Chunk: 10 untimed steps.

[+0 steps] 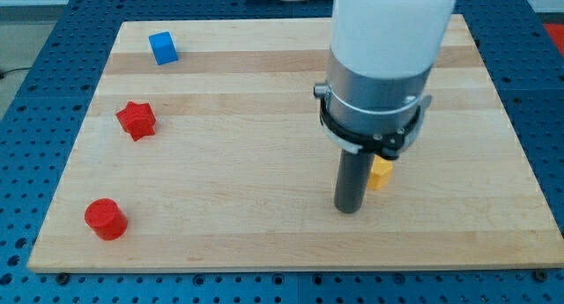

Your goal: Slightly push the yellow heart towards right

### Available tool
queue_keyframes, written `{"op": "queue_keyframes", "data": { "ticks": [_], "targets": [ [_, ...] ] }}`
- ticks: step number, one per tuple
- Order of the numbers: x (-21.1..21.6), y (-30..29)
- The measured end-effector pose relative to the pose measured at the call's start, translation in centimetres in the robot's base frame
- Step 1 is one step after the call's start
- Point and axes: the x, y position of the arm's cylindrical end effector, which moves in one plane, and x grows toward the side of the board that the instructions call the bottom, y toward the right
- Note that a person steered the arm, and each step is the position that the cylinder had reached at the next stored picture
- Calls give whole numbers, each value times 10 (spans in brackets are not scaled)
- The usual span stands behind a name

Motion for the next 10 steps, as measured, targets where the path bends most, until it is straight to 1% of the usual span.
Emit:
{"op": "queue_keyframes", "data": {
  "ticks": [1, 2, 3, 4, 5, 6, 7, 8, 10],
  "targets": [
    [-6, 6],
    [-24, 36],
    [-25, 29],
    [-48, -22],
    [-100, -9],
    [-117, 30],
    [-126, 52],
    [-126, 52],
    [-130, 75]
  ]
}}
